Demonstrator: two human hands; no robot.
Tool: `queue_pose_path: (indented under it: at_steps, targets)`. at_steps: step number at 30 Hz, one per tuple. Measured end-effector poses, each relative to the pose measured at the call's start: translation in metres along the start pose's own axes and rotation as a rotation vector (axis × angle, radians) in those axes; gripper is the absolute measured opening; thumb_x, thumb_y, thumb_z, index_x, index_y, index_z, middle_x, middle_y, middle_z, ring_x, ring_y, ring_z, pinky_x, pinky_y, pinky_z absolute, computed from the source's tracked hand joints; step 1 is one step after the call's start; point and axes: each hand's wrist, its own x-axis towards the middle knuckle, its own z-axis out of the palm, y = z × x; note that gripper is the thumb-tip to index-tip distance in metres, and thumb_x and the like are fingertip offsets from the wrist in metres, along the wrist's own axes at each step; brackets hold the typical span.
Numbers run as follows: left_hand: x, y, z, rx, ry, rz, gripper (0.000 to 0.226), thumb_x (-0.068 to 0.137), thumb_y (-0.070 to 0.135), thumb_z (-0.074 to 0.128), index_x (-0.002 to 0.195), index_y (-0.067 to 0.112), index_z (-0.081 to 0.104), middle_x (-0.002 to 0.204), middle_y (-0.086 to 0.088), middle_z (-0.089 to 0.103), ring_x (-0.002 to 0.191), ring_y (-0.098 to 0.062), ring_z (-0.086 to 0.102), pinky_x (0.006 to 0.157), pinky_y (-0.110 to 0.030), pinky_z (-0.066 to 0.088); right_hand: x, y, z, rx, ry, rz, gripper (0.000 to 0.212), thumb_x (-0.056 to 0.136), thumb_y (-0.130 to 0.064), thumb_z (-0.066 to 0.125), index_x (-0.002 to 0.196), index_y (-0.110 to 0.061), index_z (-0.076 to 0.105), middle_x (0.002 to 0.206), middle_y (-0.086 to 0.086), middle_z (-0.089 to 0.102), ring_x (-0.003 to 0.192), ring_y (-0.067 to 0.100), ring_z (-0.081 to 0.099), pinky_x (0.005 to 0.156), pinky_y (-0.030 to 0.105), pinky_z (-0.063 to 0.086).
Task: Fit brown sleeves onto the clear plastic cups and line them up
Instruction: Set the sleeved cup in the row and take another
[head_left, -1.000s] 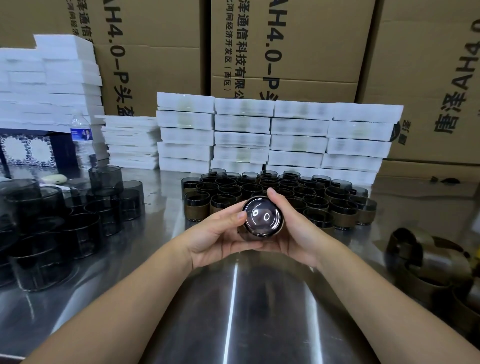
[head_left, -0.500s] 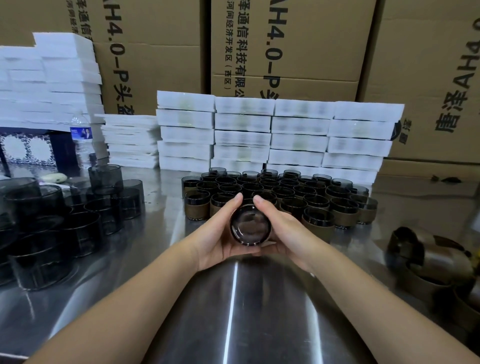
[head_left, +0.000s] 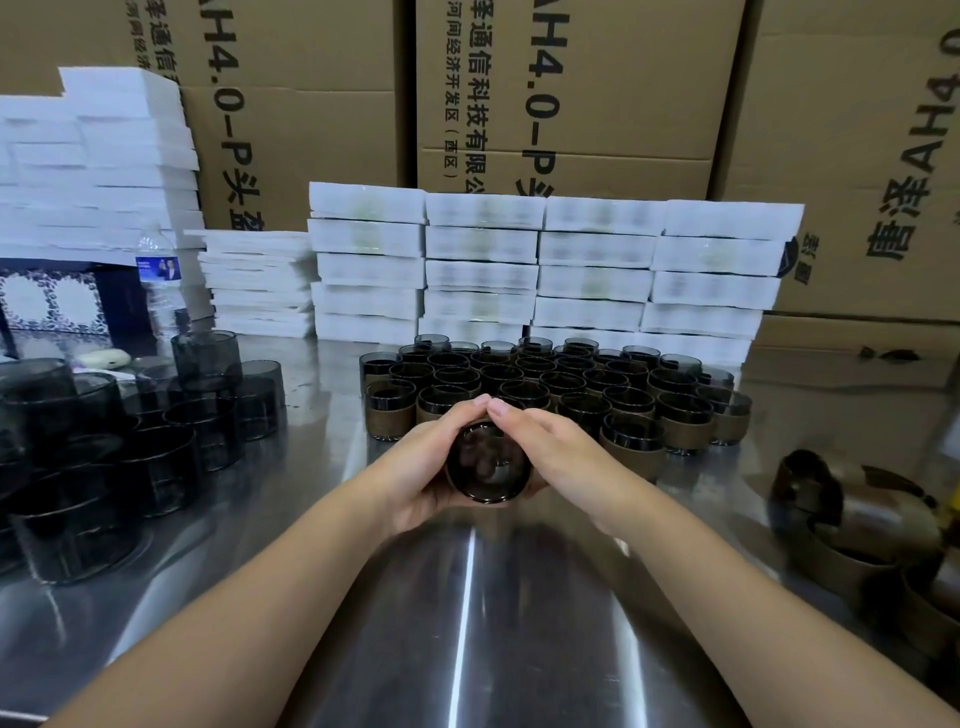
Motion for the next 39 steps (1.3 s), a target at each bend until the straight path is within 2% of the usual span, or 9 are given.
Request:
queue_pose_path:
  at_steps: [4, 6, 9, 11, 18, 22, 27, 33, 39]
  targets:
    - [-0.002, 0.0, 0.001, -0.007, 0.062, 0.037, 0.038, 0.062, 0.054, 0.072, 0.077, 0.02, 0.078, 0.081, -0.008, 0.072, 0.075, -0.02, 0.069, 0.075, -0.04, 0.055, 0.0, -0.002, 0.002, -0.01, -0.038, -0.051, 0.096, 0.057, -0.088, 0.046, 0.101, -0.003, 0.06, 0.093, 0.005, 0.07, 0.09, 0.018, 0.065, 0.094, 0.043, 0.049]
    - [-0.002, -0.001, 0.002, -0.015, 0.097, 0.042, 0.032, 0.063, 0.052, 0.07, 0.071, 0.021, 0.075, 0.073, -0.004, 0.069, 0.067, -0.017, 0.066, 0.07, -0.034, 0.052, 0.001, -0.001, 0.006, -0.029, -0.053, -0.082, 0.093, 0.06, -0.087, 0.045, 0.093, -0.001, 0.057, 0.08, 0.001, 0.059, 0.076, 0.015, 0.056, 0.083, 0.042, 0.047]
    - [-0.003, -0.003, 0.001, -0.032, 0.162, -0.005, 0.029, 0.074, 0.047, 0.066, 0.076, 0.019, 0.071, 0.068, -0.003, 0.068, 0.06, -0.016, 0.066, 0.055, -0.024, 0.051, 0.001, 0.003, 0.014, -0.087, -0.002, -0.074, 0.074, 0.058, -0.087, 0.044, 0.082, -0.018, 0.056, 0.069, -0.017, 0.054, 0.067, 0.002, 0.051, 0.075, 0.033, 0.046]
    - [-0.001, -0.004, -0.001, -0.024, 0.197, -0.024, 0.03, 0.081, 0.045, 0.061, 0.083, 0.016, 0.07, 0.069, -0.003, 0.068, 0.06, -0.017, 0.065, 0.055, -0.024, 0.05, 0.001, 0.006, 0.015, -0.1, 0.014, -0.065, 0.066, 0.057, -0.088, 0.043, 0.075, -0.025, 0.051, 0.062, -0.019, 0.052, 0.062, 0.0, 0.049, 0.069, 0.027, 0.042]
    - [0.0, -0.003, 0.004, -0.036, 0.279, 0.002, 0.028, 0.087, 0.03, 0.055, 0.063, 0.018, 0.063, 0.054, -0.001, 0.061, 0.044, -0.014, 0.058, 0.041, -0.021, 0.044, 0.002, 0.007, 0.01, -0.088, -0.017, -0.056, 0.084, 0.059, -0.087, 0.041, 0.088, -0.011, 0.06, 0.078, -0.004, 0.063, 0.079, 0.012, 0.061, 0.086, 0.036, 0.049]
    - [-0.001, -0.003, 0.003, -0.034, 0.3, -0.012, 0.027, 0.089, 0.028, 0.055, 0.067, 0.015, 0.064, 0.056, -0.003, 0.062, 0.047, -0.017, 0.059, 0.051, -0.028, 0.047, 0.0, 0.008, 0.013, -0.105, -0.028, -0.056, 0.094, 0.061, -0.089, 0.036, 0.099, -0.007, 0.06, 0.082, -0.005, 0.062, 0.082, 0.011, 0.06, 0.094, 0.039, 0.046]
    - [-0.001, -0.003, 0.003, -0.04, 0.339, 0.007, 0.027, 0.091, 0.025, 0.056, 0.07, 0.012, 0.065, 0.057, -0.006, 0.063, 0.049, -0.021, 0.059, 0.051, -0.029, 0.046, 0.001, 0.007, 0.014, -0.085, -0.056, -0.09, 0.095, 0.067, -0.087, 0.033, 0.101, 0.0, 0.057, 0.109, 0.022, 0.062, 0.101, 0.031, 0.059, 0.098, 0.042, 0.042]
    - [-0.001, -0.003, 0.009, -0.032, 0.391, 0.027, 0.032, 0.092, 0.027, 0.056, 0.066, 0.014, 0.07, 0.06, -0.004, 0.067, 0.05, -0.013, 0.063, 0.049, -0.02, 0.048, 0.003, 0.008, 0.012, -0.066, -0.046, -0.086, 0.072, 0.086, -0.069, 0.041, 0.097, -0.001, 0.062, 0.093, 0.011, 0.069, 0.091, 0.023, 0.065, 0.097, 0.044, 0.045]
    - [-0.005, 0.002, 0.009, -0.025, 0.403, 0.072, 0.046, 0.093, 0.029, 0.055, 0.052, 0.019, 0.072, 0.056, -0.002, 0.066, 0.049, -0.011, 0.063, 0.046, -0.019, 0.048, -0.001, -0.004, 0.019, -0.024, -0.075, -0.152, 0.095, 0.074, -0.078, 0.037, 0.095, 0.014, 0.052, 0.079, 0.007, 0.049, 0.074, 0.019, 0.047, 0.077, 0.038, 0.04]
